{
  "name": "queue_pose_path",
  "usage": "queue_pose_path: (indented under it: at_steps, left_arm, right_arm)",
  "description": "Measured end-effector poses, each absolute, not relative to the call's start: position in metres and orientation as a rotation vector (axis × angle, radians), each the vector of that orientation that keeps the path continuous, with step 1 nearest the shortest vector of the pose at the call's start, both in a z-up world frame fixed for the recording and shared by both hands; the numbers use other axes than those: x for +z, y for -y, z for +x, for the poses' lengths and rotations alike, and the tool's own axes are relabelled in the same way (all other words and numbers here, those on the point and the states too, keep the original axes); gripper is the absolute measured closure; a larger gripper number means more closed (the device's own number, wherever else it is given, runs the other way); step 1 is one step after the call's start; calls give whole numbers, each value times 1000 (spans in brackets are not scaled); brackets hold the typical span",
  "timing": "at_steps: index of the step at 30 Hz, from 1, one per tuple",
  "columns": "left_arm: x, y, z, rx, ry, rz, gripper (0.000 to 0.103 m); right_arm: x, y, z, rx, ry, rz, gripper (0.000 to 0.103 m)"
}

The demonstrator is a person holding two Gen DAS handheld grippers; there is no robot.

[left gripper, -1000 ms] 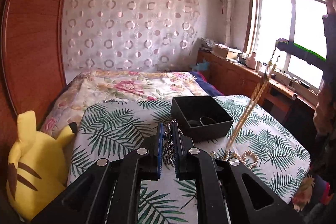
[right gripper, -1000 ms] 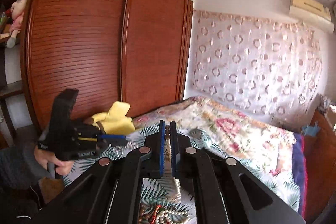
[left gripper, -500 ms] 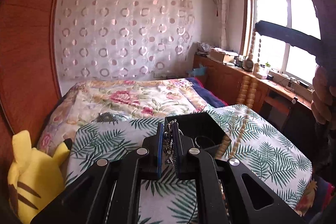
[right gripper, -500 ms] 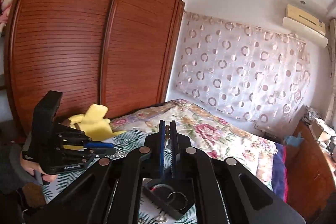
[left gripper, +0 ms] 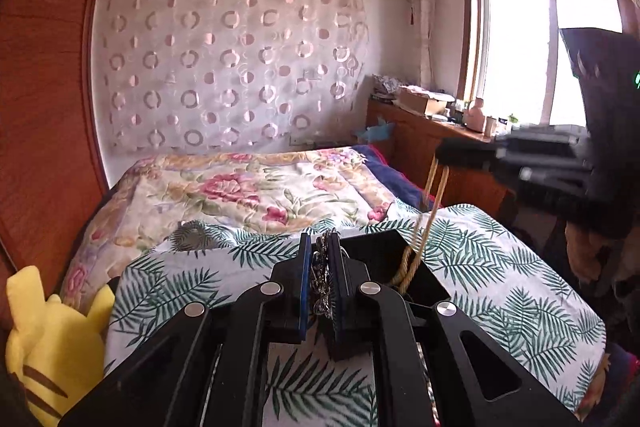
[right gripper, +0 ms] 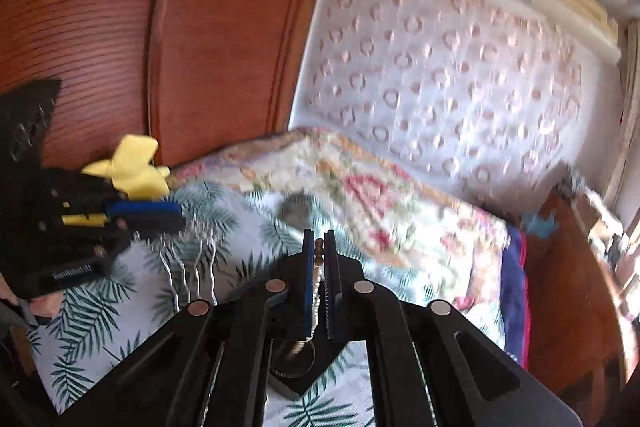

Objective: Organize jewelry
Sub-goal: 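Lower the pearl necklace into the black box and open the right tool, then lower the silver comb into the black box and open the left tool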

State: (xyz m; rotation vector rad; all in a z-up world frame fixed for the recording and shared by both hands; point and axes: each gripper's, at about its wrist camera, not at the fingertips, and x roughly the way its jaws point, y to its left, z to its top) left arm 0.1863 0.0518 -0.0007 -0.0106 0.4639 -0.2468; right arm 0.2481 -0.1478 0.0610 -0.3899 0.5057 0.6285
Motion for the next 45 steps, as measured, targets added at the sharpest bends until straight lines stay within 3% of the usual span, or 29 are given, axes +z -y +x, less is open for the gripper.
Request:
queue_pose_path:
  at_steps: [8, 29, 31, 33, 37, 42, 45]
  left_arm:
    - [-21, -39, 229, -251, -530, -39, 96]
    - [-52, 0, 267, -247, -620, 12, 94]
    - [-51, -1, 262, -242, -622, 17, 89]
    - [-49, -4, 256, -243, -616, 16, 71]
    - [-49, -14, 230, -247, -616, 12, 66]
    - [-58, -26, 194, -249, -623, 6, 45]
    - [-65, -35, 172, -238, -632, 14, 28]
  right_arm:
    - [13, 161, 268, 633, -661, -305, 97]
    - [-10, 198, 221, 689, -698, -264, 96]
    - [-16, 201, 215, 691, -707, -263, 96]
    - [-22, 205, 209, 694, -716, -252, 96]
    - [-33, 216, 195, 703, -733, -227, 96]
    - [-51, 224, 175, 710, -756, -214, 95]
    - [-63, 229, 167, 704, -783, -215, 83]
